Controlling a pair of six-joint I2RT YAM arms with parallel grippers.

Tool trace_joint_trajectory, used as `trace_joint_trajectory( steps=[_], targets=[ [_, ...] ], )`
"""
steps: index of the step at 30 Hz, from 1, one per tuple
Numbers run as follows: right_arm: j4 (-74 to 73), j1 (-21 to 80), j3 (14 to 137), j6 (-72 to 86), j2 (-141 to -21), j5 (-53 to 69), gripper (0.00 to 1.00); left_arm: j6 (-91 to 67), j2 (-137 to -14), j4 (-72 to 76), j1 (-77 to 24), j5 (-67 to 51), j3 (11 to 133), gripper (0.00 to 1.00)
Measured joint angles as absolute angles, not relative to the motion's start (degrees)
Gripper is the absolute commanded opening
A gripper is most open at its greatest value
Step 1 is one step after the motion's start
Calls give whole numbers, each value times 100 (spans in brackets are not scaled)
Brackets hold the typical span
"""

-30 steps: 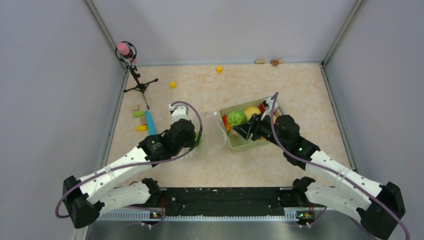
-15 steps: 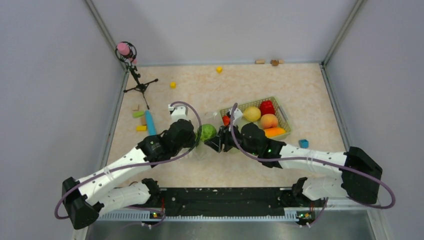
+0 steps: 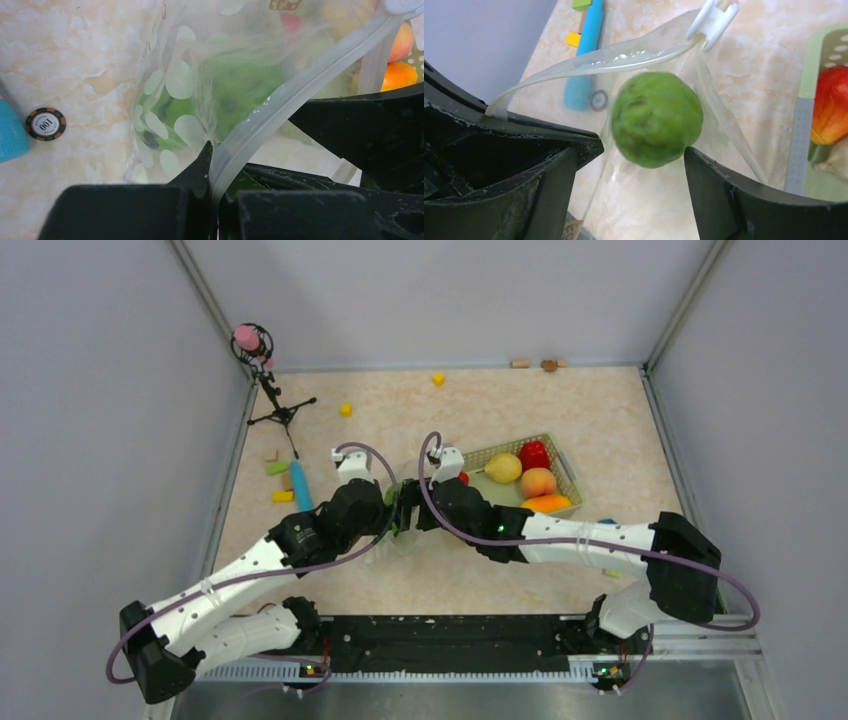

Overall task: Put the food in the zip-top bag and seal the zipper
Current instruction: Place the fake fruit in the zipper food storage bag, then pick up the fake vegetable from the bin.

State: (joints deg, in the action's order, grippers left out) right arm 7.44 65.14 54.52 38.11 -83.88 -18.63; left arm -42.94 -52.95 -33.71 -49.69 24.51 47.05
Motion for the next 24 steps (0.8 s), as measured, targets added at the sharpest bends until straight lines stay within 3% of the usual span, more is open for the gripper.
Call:
trace_joint_trajectory(
  steps=[7,11,24],
  targets=[
    [255,6589,5566,4034,-8399,-2349,86,-4294,-5297,-3341,-4969,2394,4705,0],
    [226,6589,5542,3957,-8331,-2322,99,-4296,-5297,-3341,-4971,2368,4705,0],
    [134,6379,5175,2923,-6836,-2259,99,-4331,-5286,-3347,-4976,2458,4705,0]
  ],
)
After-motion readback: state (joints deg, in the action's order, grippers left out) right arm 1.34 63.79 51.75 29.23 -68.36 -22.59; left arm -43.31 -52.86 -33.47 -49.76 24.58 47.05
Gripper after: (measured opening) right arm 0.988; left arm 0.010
